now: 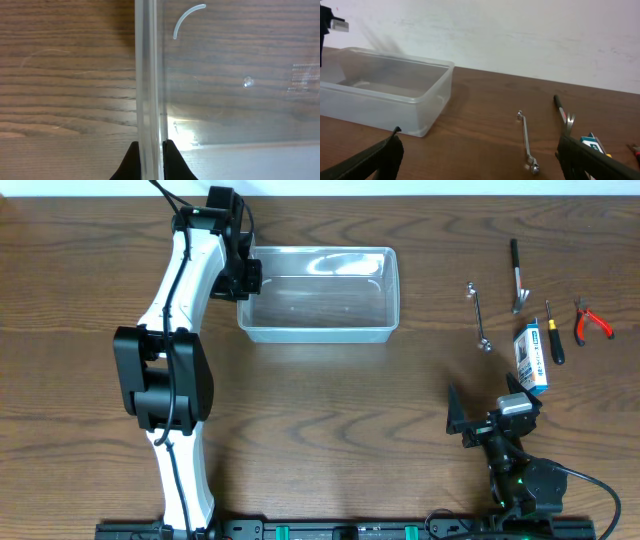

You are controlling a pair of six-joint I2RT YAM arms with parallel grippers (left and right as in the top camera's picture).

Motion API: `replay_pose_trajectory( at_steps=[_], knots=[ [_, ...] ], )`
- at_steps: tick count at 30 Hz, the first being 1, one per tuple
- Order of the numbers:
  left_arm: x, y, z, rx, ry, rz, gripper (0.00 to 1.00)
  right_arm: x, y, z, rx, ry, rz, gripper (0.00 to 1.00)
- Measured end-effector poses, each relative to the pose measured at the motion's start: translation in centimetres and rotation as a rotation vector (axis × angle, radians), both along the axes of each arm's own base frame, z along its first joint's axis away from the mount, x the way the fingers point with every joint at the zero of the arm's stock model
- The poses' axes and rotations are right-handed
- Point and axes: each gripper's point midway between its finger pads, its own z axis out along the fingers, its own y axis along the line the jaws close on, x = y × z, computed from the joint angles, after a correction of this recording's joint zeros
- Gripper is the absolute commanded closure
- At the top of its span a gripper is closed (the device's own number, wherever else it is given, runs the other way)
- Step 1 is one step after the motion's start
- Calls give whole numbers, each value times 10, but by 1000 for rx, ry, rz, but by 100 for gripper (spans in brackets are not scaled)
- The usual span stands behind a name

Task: Pack container
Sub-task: 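Grip the container wall with the left gripper and push it right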

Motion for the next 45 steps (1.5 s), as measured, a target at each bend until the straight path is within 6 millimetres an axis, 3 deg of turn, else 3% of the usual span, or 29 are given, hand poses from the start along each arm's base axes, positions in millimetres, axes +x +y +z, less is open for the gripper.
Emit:
replay_pose_trajectory(
  at_steps=[24, 45],
  knots=[
    [-13, -66, 0, -5, -2, -128, 94, 0, 0, 0, 0, 0, 0, 1],
    [-6, -79, 2, -46, -27, 11, 95, 0, 0, 0, 0, 0, 0, 1]
  ],
)
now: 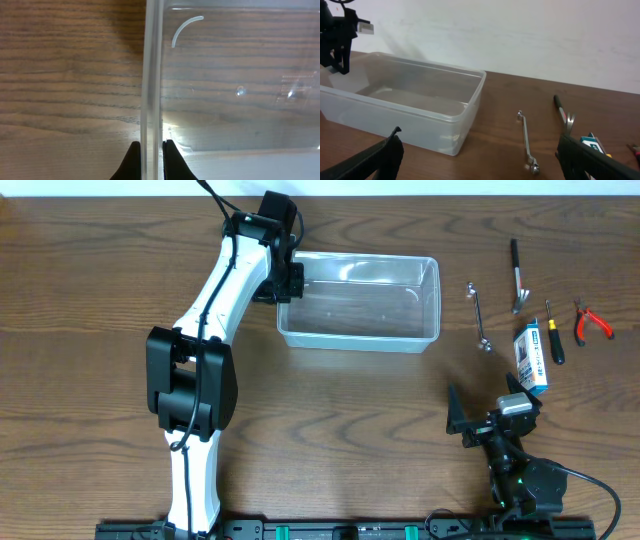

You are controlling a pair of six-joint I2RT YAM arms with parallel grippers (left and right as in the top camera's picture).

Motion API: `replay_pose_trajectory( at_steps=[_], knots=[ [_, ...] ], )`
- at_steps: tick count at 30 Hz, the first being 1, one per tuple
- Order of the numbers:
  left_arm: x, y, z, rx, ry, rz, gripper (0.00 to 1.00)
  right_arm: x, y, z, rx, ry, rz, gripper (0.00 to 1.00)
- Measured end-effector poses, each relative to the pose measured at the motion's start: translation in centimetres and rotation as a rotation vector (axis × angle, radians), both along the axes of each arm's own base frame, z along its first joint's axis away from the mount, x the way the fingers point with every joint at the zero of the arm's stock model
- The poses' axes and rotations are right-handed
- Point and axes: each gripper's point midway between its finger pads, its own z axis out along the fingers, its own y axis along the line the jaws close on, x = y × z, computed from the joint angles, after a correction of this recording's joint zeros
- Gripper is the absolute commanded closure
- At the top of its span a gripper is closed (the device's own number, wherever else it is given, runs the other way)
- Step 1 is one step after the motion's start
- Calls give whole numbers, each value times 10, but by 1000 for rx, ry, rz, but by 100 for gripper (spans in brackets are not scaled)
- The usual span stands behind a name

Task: Pack container
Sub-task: 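Grip the container wall with the left gripper and push it right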

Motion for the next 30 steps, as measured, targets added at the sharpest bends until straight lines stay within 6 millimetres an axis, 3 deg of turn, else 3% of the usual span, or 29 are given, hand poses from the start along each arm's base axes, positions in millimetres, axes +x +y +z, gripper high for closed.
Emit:
replay_pose_trajectory(
  at_steps=[30],
  knots=[
    [-10, -3, -1, -40, 58, 122, 94, 0, 0, 0, 0, 0, 0, 1]
  ],
)
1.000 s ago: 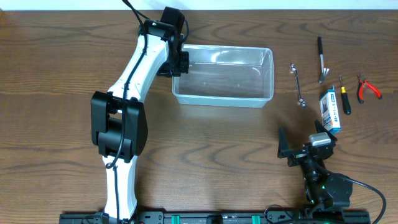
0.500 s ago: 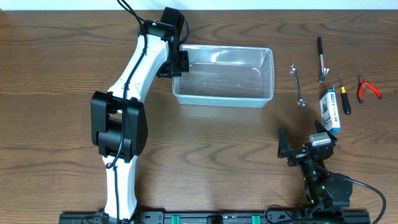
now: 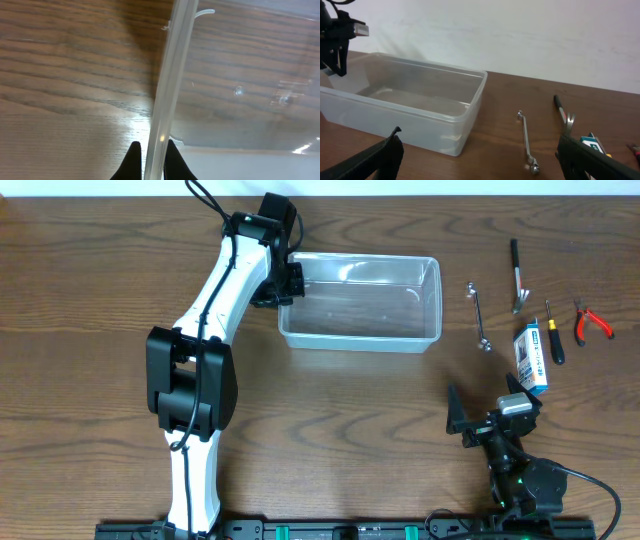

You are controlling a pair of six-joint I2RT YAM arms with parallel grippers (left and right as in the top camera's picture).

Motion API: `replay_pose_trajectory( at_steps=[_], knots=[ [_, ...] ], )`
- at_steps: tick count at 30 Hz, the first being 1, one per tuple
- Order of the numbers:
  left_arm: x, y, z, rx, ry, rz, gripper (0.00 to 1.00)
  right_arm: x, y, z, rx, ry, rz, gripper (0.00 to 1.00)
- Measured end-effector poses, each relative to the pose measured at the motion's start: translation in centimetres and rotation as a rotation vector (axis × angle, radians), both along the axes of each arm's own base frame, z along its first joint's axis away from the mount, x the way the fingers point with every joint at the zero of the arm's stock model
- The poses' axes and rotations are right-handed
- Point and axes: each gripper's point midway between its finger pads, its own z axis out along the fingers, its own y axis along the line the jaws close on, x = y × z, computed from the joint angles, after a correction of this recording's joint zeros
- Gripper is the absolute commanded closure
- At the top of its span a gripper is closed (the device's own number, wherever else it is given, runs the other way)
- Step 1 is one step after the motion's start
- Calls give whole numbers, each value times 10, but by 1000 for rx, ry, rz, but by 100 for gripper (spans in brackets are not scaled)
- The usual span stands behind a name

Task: Pack container
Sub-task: 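Grip the container wall with the left gripper and push it right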

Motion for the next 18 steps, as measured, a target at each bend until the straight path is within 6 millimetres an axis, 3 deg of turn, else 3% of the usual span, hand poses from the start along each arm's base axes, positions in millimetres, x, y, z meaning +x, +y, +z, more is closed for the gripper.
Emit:
replay_pose_trajectory(
  at_steps=[4, 6, 9, 13, 18],
  knots=[
    [-1, -3, 0, -18, 6, 0, 93, 0, 0, 0, 0, 0, 0, 1],
    [-1, -4, 1, -25, 7, 0, 84, 0, 0, 0, 0, 0, 0, 1],
    [-1, -5, 1, -28, 8, -4, 61, 0, 0, 0, 0, 0, 0, 1],
    [-2, -6, 1, -33, 10, -1, 46, 0, 0, 0, 0, 0, 0, 1],
    [-1, -6, 1, -34, 6, 1, 41, 0, 0, 0, 0, 0, 0, 1]
  ],
)
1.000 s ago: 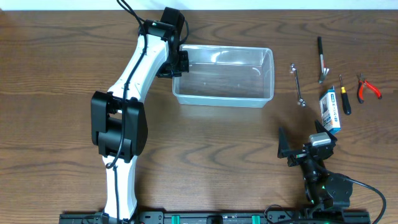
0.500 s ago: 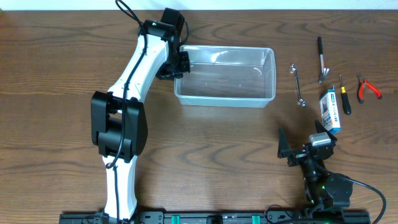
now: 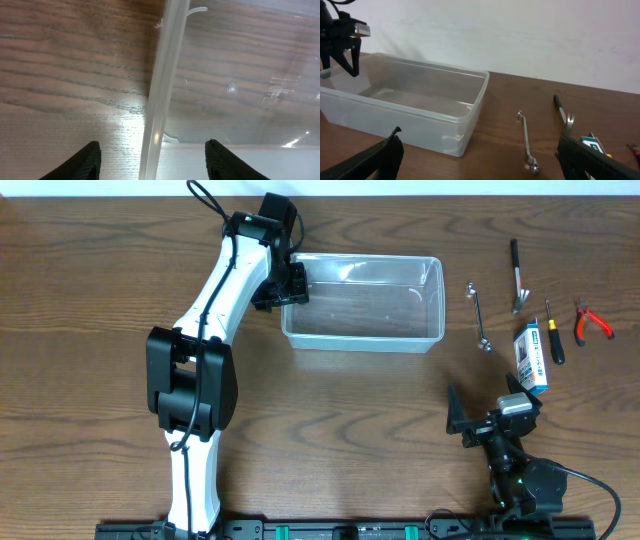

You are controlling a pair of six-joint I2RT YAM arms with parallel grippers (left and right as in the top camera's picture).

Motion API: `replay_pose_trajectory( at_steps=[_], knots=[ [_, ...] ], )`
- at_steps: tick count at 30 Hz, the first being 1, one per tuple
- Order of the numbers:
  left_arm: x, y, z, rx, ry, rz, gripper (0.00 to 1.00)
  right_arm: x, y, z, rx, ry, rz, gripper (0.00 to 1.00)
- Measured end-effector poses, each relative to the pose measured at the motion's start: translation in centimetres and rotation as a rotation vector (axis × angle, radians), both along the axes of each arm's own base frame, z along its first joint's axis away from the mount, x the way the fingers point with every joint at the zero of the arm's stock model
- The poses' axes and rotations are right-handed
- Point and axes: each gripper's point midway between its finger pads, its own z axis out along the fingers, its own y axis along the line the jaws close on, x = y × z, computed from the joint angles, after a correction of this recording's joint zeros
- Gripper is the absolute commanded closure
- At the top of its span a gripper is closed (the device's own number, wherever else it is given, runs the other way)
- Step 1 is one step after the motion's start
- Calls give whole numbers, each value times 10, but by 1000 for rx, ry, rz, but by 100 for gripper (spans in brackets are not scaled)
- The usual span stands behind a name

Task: Pack container
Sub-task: 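Grip the container wall with the left gripper and push it right, then release the container and raise the left gripper away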

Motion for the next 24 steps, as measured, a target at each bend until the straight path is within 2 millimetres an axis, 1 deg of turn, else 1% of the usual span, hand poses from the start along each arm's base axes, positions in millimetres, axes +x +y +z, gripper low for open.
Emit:
replay_pose_trajectory(
  at_steps=[9, 12, 14, 16, 17, 19, 20, 21, 22, 24],
  knots=[
    [12, 0, 2, 4, -53, -35, 40, 0, 0, 0, 0, 0, 0, 1],
    [19, 8, 7, 10, -82, -32, 39, 0, 0, 0, 0, 0, 0, 1],
    [26, 20, 20, 16, -118, -9, 39, 0, 0, 0, 0, 0, 0, 1],
    [34, 40, 40, 25, -169, 32, 39, 0, 0, 0, 0, 0, 0, 1],
    [38, 55, 55, 35, -204, 62, 39, 0, 0, 0, 0, 0, 0, 1],
    [42, 88, 84, 63, -273, 128, 39, 0, 0, 0, 0, 0, 0, 1],
    [43, 110, 102, 83, -315, 171, 38, 0, 0, 0, 0, 0, 0, 1],
    [43, 131, 119, 101, -352, 215, 32, 0, 0, 0, 0, 0, 0, 1],
    [42, 150, 134, 120, -385, 249, 30, 0, 0, 0, 0, 0, 0, 1],
    [37, 187, 157, 149, -434, 329, 27, 0, 0, 0, 0, 0, 0, 1]
  ],
)
